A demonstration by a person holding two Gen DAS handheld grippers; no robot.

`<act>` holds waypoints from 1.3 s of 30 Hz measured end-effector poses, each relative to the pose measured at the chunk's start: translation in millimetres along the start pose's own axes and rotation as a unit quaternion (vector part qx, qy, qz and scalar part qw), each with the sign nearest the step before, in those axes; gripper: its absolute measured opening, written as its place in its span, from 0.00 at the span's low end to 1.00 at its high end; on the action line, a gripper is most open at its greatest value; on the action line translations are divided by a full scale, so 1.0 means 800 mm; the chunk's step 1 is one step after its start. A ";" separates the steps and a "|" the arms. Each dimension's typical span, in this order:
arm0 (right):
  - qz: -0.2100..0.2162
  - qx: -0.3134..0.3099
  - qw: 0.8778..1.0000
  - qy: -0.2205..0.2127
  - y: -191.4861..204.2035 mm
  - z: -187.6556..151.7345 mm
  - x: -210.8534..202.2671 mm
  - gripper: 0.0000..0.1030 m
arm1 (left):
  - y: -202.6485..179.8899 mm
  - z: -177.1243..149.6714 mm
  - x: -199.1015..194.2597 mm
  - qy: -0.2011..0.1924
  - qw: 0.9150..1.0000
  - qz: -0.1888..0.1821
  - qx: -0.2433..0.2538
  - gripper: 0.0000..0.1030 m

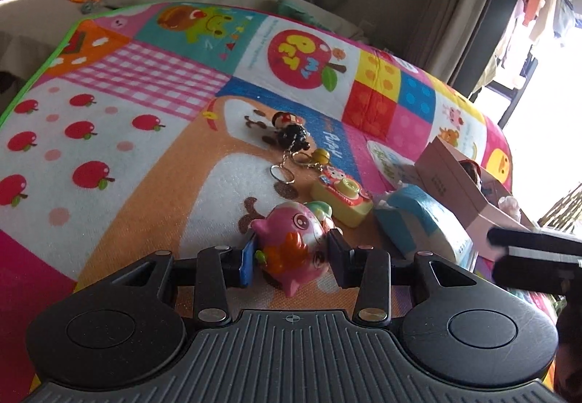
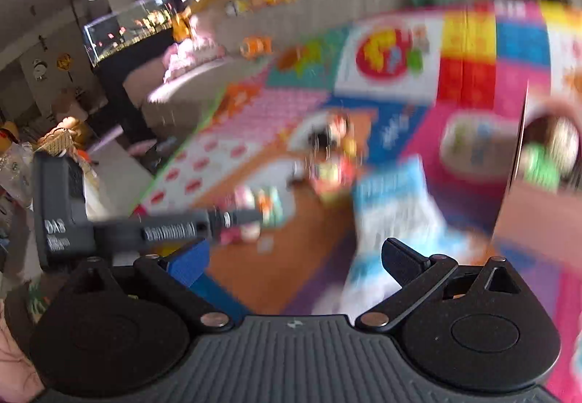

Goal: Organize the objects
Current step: 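Grasp the pink bird toy with the left tool while the right tool grasps the blue snack packet, then carry the bird toy into the box with left tool while right tool lifts the packet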

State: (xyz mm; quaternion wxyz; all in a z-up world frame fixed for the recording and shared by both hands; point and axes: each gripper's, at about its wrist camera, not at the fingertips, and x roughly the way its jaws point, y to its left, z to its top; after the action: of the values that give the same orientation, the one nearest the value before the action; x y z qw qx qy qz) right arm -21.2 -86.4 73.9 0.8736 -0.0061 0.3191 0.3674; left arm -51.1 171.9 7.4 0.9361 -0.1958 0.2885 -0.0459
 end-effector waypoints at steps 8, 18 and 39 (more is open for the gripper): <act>-0.134 -0.055 0.989 0.004 -0.012 0.025 0.053 0.96 | 0.002 -0.002 0.001 -0.001 1.000 -0.005 -0.007 0.43; -0.132 -0.013 0.989 0.059 -0.033 -0.002 0.057 0.53 | 0.000 0.000 0.001 0.002 1.000 0.001 0.004 0.43; -0.272 0.098 0.952 -0.097 -0.103 -0.104 -0.215 0.51 | -0.266 0.004 0.032 0.059 0.953 -0.184 0.235 0.42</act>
State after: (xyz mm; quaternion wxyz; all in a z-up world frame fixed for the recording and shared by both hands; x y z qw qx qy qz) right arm -104.6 -276.7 86.0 0.9633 0.0289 0.2540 0.0815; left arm -22.3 -27.8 80.0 0.9124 -0.0173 0.2828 -0.2955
